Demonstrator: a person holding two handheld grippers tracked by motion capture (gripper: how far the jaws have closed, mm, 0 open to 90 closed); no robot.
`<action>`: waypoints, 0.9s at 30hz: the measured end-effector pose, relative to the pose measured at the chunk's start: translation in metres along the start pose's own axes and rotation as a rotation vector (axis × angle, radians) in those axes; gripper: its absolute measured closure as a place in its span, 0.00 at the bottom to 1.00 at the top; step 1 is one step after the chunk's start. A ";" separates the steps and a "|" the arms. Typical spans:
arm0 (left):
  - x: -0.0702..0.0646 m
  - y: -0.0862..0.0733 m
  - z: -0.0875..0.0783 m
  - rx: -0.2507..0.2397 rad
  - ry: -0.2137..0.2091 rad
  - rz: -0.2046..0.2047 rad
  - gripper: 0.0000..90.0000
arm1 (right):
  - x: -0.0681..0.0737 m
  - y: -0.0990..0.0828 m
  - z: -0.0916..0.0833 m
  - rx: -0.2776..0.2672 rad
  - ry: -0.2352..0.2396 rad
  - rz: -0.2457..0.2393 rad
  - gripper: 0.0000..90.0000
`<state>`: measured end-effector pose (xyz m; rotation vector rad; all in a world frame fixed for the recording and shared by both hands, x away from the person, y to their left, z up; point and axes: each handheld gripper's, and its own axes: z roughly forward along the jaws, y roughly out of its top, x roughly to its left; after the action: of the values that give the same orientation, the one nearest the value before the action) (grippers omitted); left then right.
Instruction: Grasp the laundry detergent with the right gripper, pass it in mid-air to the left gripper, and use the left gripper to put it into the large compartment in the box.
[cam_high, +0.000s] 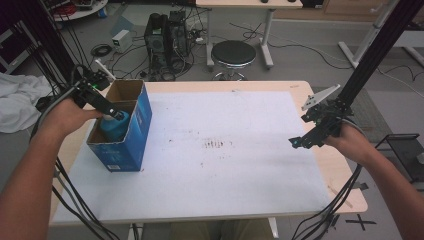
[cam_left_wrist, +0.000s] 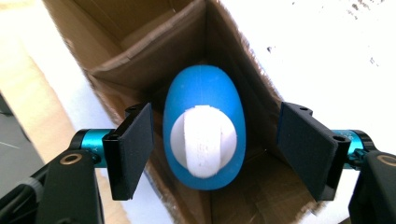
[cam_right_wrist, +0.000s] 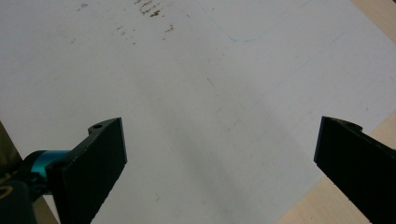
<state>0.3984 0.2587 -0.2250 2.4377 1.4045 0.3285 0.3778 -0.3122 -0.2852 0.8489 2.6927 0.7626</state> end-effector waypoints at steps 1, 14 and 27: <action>0.001 0.001 -0.004 0.013 0.008 0.026 0.31 | 0.000 0.000 -0.001 -0.003 -0.002 0.000 0.02; -0.022 0.016 -0.045 -0.073 -0.019 0.086 0.31 | 0.001 0.002 -0.002 -0.008 -0.006 -0.012 0.02; -0.056 0.034 -0.038 -0.116 -0.063 0.181 0.31 | 0.003 0.004 -0.004 -0.004 -0.011 -0.008 0.02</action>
<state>0.3852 0.1998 -0.1796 2.4609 1.1102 0.3608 0.3758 -0.3090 -0.2799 0.8381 2.6828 0.7592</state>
